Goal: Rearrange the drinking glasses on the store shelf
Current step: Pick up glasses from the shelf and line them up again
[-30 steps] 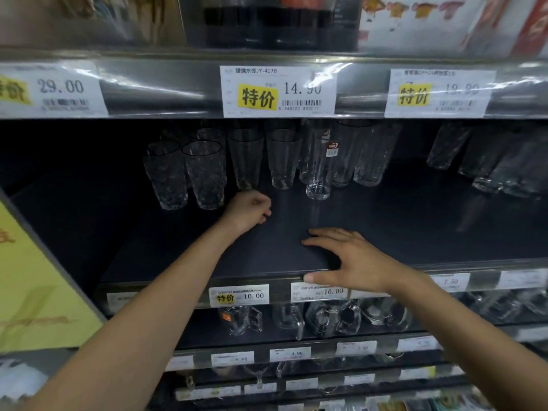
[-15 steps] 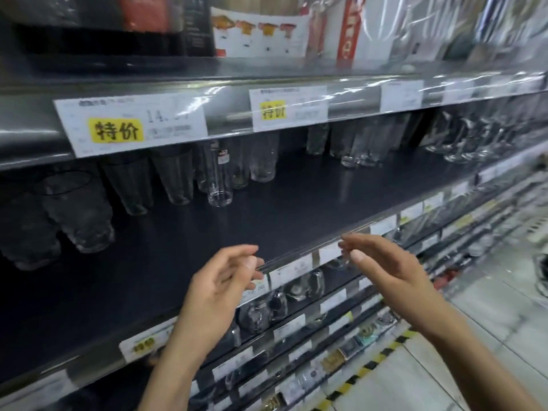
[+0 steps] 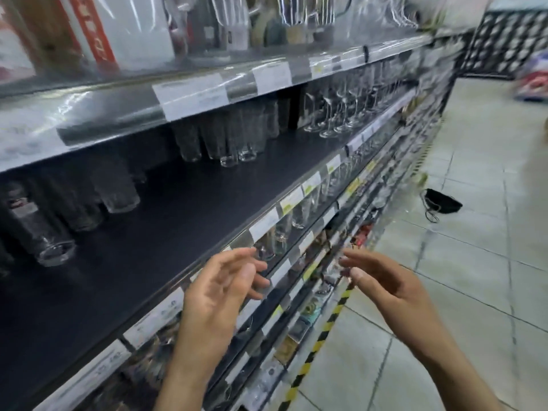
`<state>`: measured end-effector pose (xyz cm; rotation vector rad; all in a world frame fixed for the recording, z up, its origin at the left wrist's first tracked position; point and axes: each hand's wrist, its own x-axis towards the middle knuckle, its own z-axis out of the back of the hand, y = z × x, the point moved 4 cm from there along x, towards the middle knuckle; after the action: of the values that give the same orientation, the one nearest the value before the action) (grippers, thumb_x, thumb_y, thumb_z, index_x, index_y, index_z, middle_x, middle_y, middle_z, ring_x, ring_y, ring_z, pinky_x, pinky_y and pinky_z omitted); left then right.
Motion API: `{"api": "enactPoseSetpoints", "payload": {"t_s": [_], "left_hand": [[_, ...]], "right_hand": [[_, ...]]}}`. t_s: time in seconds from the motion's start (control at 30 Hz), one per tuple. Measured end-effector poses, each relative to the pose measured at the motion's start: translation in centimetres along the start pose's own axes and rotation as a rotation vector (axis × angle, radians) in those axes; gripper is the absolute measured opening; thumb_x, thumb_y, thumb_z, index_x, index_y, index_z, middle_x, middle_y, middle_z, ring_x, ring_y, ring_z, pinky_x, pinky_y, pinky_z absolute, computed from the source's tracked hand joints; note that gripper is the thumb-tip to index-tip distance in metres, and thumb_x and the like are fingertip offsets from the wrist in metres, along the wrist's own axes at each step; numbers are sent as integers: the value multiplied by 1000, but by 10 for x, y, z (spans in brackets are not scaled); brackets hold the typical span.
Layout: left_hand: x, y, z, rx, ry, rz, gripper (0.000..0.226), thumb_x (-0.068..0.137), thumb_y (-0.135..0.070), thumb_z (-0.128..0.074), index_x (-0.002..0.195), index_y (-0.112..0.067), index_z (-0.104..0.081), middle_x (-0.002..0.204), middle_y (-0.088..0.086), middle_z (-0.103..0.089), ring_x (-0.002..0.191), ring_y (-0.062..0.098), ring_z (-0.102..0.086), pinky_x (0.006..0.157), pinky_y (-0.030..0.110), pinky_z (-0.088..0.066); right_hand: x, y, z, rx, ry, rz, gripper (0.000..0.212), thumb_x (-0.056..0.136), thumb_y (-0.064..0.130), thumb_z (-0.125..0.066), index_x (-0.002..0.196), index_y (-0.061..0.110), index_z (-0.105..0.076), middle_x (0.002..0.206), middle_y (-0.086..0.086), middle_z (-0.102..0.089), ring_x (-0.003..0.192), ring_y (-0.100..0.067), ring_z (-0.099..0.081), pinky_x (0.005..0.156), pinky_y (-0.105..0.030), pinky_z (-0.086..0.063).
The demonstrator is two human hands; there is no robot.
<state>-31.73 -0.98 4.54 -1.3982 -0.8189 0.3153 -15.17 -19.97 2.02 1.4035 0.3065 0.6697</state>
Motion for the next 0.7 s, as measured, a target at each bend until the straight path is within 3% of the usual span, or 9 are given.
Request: {"api": "enactPoseSetpoints", "payload": {"t_s": [0.13,0.23,0.33,0.47,0.57,0.7], "left_hand": [[33,15,-58,45,47,29,29,82,-46,-62,104,-29,-71,101,7,-74,87,25,-71,73,34,-60],[62,28,-99,93,42,48,23,86,-39,-65,104,-25,-71,99,5,-74,86,23,-72,74,35,-60],[92,39,-140,139,17,66,19,92,-29,-64,107,-17,-70,97,3,-75,85,19,-72,74,31,-59],[129,51,-184,163,-33,94,22,92,-31,-65,107,-16,-69,97,1,-75,83,17,-72,73,27,-57],[153,57,-208,199,-51,114,31,84,-35,-61,107,-17,-69,96,-2,-75,80,13,-71,72,23,-56],[189,72,-223,210,-112,148,25,87,-28,-60,106,-16,-69,95,-1,-75,77,12,-71,70,20,-55]], "right_hand": [[37,-18,46,16,-20,3,34,81,35,-64,113,28,-71,106,10,-75,102,-8,-70,79,-14,-53],[73,-35,82,27,-1,4,27,81,35,-65,107,36,-73,106,11,-75,102,-7,-70,79,-15,-54],[112,-50,113,28,36,15,25,80,38,-65,103,46,-71,106,13,-75,103,-7,-69,88,-26,-54],[164,-68,144,2,110,13,26,80,41,-66,105,47,-70,107,15,-74,104,-6,-69,94,-38,-53],[200,-77,159,-1,156,-2,25,80,41,-67,104,43,-72,106,13,-74,103,-6,-69,94,-37,-53],[249,-86,169,-5,237,-20,26,78,44,-67,103,43,-72,104,15,-74,99,-4,-69,87,-30,-53]]}}
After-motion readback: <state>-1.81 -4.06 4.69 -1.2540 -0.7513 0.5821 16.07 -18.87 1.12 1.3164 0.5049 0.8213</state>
